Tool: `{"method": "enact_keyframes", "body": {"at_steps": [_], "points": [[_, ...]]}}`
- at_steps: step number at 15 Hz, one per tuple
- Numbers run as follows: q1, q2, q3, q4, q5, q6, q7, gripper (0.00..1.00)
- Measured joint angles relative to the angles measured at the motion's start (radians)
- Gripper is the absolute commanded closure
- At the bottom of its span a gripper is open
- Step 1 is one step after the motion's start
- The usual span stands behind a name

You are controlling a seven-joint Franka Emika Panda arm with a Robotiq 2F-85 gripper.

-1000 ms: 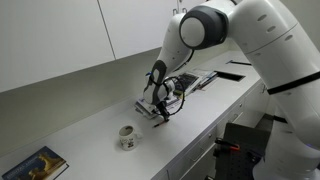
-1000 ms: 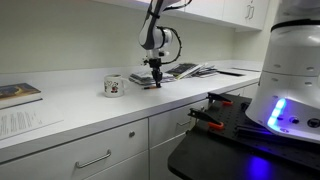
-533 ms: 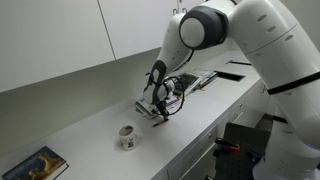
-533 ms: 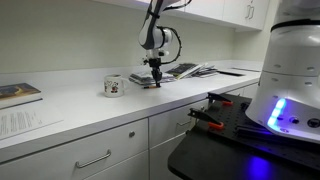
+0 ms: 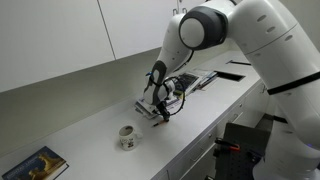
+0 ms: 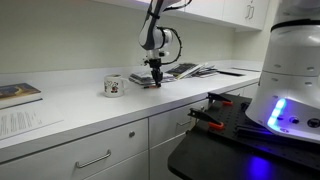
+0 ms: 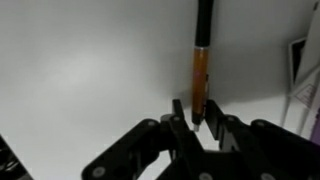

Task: Place the pen inside the mug

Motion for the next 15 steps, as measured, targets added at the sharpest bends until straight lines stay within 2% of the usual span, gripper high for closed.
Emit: {"method": "enact_keyframes", "body": {"at_steps": [1, 2, 3, 4, 6, 11, 15], "points": [[0.000, 0.002, 0.000, -0.001, 0.000, 0.000, -0.001, 0.28], [0.000, 0.005, 0.000, -0.001, 0.000, 0.000, -0.002, 0.29], [0.001, 0.008, 0.000, -0.001, 0.000, 0.000, -0.005, 0.36], [0.002, 0.010, 0.000, -0.001, 0.000, 0.000, -0.007, 0.61], [0.003, 0.013, 0.000, -0.001, 0.000, 0.002, -0.008, 0.64], [0.004, 0.014, 0.000, 0.002, 0.000, 0.026, -0.009, 1.00], [0.006, 0.012, 0.001, 0.002, 0.001, 0.029, -0.017, 0.96]]}}
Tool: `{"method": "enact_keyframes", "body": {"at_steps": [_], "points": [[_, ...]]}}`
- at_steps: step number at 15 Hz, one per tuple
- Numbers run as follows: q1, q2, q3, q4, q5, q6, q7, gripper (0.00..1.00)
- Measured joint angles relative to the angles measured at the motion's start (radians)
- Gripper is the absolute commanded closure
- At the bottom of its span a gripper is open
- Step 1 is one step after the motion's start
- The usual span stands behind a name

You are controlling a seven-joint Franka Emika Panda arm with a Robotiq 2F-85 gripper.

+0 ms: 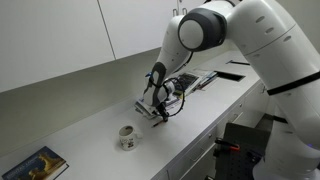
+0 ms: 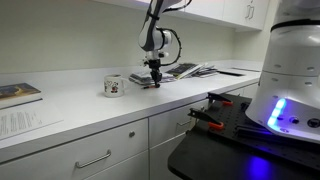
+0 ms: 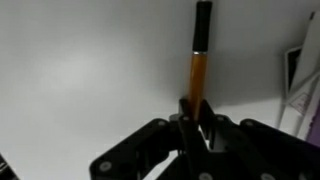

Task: Place the pen inside the mug

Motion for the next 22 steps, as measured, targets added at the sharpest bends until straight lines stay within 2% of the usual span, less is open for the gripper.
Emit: {"method": "enact_keyframes", "body": {"at_steps": [4, 6, 9, 14, 18, 20, 22], "points": [[0.039, -0.043, -0.014, -0.014, -0.044, 0.001, -0.045, 0.96], [0.101, -0.083, -0.055, -0.036, -0.123, 0.011, -0.042, 0.96], [0.224, -0.137, -0.155, -0.084, -0.303, 0.059, 0.035, 0.96], [0.452, -0.168, -0.367, -0.141, -0.749, 0.152, 0.343, 0.96], [0.604, -0.166, -0.464, -0.137, -1.148, 0.139, 0.681, 0.96], [0.697, -0.165, -0.518, -0.137, -1.286, 0.081, 0.811, 0.96], [0.804, -0.162, -0.593, -0.122, -1.307, 0.004, 0.824, 0.96]]}}
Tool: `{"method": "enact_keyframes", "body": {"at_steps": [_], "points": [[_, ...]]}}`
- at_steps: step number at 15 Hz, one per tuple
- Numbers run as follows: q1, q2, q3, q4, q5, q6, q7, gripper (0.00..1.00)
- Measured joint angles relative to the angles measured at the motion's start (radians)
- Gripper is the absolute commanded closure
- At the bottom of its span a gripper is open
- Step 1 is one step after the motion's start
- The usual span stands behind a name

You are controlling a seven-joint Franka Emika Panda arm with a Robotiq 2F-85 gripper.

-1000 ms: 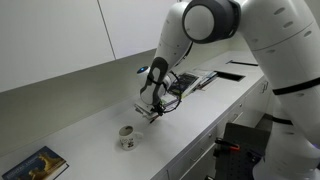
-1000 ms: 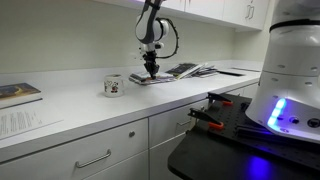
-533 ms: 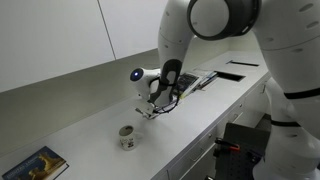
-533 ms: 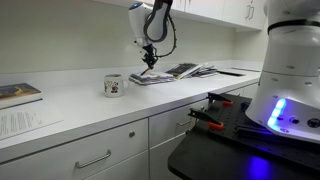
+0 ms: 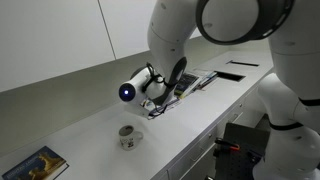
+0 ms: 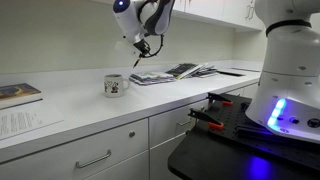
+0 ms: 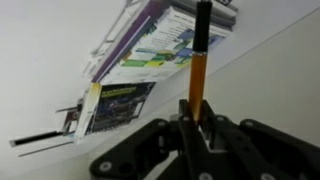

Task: Place the pen inside the mug

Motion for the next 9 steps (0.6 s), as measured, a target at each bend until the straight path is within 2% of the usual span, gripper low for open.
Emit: {"method": "enact_keyframes", "body": {"at_steps": [4, 7, 9], "points": [[0.218, 0.029, -0.175, 0.041, 0.002, -0.056, -0.012, 0.96], [0.333, 0.108, -0.245, 0.038, 0.021, -0.053, -0.012, 0.96], [0.405, 0.183, -0.292, 0.040, 0.075, -0.042, -0.012, 0.96]]}}
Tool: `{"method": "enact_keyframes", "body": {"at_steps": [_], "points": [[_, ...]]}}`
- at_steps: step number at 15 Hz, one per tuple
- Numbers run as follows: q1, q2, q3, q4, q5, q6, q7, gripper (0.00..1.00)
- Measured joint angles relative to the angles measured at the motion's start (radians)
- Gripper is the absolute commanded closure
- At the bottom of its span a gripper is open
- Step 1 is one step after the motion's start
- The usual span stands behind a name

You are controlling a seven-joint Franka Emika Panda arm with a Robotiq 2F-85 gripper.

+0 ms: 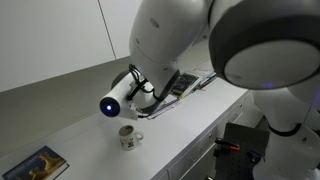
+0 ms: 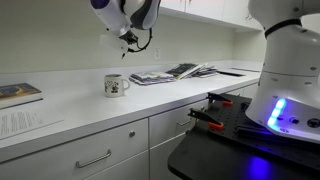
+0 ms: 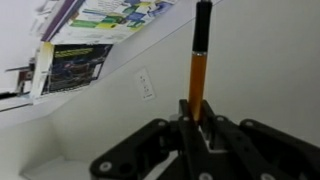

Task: Place the pen inside the mug

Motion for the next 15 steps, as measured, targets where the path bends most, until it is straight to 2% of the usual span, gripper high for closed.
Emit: {"method": "enact_keyframes", "body": {"at_steps": [3, 5, 15], "points": [[0.091, 0.125, -0.069, -0.007, 0.095, 0.044, 0.000, 0.96], [0.126, 0.199, -0.090, -0.028, 0.143, 0.083, 0.000, 0.96], [0.226, 0.484, -0.187, -0.112, 0.355, 0.344, 0.000, 0.96]]}}
